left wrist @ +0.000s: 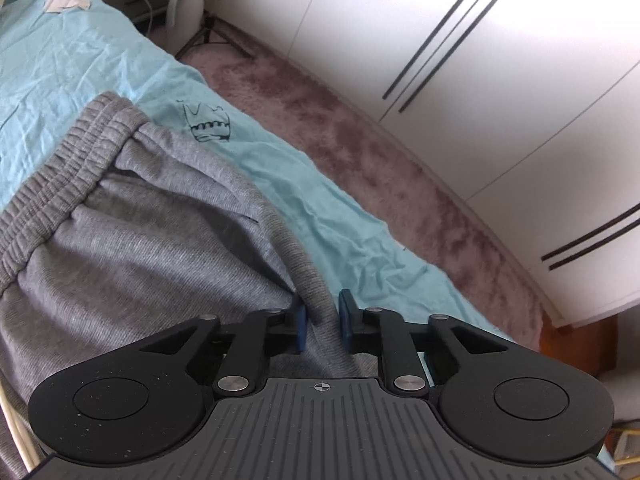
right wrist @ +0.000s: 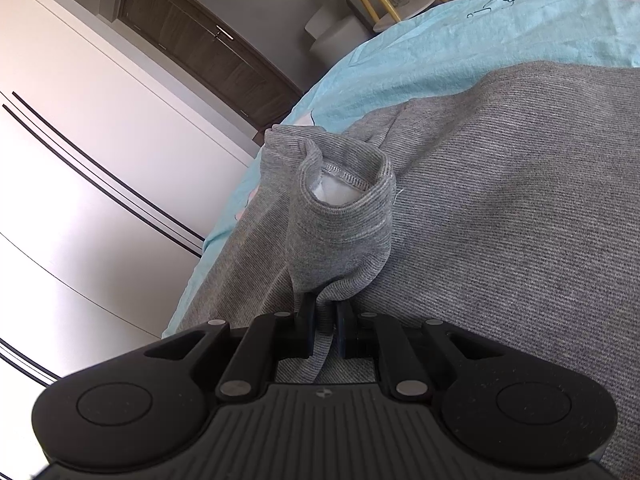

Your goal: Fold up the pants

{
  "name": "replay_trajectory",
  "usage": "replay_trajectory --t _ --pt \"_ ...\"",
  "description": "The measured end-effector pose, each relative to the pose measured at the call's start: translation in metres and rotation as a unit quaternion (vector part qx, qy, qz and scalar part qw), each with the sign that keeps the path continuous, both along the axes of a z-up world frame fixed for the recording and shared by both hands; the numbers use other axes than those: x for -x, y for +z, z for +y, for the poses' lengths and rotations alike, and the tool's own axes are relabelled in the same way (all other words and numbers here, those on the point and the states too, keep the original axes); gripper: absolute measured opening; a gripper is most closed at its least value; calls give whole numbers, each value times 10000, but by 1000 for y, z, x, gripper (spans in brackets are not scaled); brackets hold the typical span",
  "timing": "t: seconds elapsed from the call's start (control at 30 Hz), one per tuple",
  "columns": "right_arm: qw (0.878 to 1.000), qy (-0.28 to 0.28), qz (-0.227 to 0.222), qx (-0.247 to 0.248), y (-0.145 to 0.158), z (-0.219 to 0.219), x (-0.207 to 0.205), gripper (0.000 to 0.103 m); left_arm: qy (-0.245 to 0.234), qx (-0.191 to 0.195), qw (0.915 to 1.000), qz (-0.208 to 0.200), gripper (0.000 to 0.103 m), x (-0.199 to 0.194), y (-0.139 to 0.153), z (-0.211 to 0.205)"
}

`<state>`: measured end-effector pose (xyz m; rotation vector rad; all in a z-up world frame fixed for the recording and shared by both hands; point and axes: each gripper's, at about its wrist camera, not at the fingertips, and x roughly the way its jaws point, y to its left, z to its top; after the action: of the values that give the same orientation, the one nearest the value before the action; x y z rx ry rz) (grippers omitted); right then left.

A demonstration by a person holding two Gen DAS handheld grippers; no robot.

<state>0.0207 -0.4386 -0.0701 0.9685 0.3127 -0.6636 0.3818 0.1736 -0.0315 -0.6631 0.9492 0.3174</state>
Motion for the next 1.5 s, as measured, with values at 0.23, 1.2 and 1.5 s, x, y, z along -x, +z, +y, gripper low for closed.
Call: replay_trajectory --t 0.23,1.2,1.5 --pt "10000 83 38 30 1 -4 -4 9 40 155 9995 -257 11 26 23 7" --pt "9929 153 -614 -1011 -5 -33 11 7 98 837 9959 -335 11 84 57 38" --pt "9963 216 -257 -786 5 -36 -1 18 18 1057 9935 -431 11 83 64 41"
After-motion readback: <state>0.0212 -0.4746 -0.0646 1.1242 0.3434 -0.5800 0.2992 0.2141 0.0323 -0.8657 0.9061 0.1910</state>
